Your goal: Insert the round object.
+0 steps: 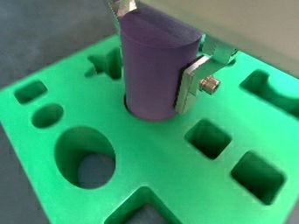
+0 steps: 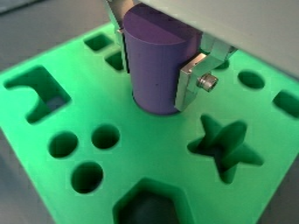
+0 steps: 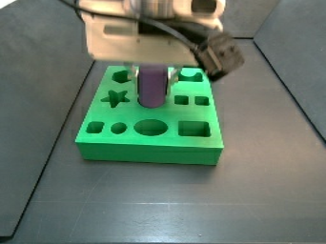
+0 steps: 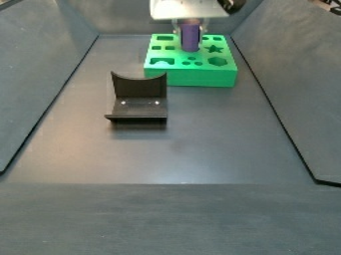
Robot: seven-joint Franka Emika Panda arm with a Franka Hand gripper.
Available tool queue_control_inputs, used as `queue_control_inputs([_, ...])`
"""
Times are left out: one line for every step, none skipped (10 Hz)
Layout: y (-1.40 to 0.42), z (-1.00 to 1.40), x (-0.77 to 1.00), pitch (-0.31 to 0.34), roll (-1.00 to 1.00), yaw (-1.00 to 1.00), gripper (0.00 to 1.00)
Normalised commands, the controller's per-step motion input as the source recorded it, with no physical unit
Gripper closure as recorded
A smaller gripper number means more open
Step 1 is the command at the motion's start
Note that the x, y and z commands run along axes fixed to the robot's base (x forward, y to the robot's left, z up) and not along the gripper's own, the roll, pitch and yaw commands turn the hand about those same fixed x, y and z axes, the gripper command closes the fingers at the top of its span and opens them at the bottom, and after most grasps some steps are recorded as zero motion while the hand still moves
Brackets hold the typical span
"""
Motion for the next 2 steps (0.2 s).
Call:
queue_control_inputs([-0.03,-0.32,-0.09,-0.169,-0.05,0.02,1.00])
queue_control_inputs([-0.25,-0.13,0.00,-0.063,0.17,0.07,1.00])
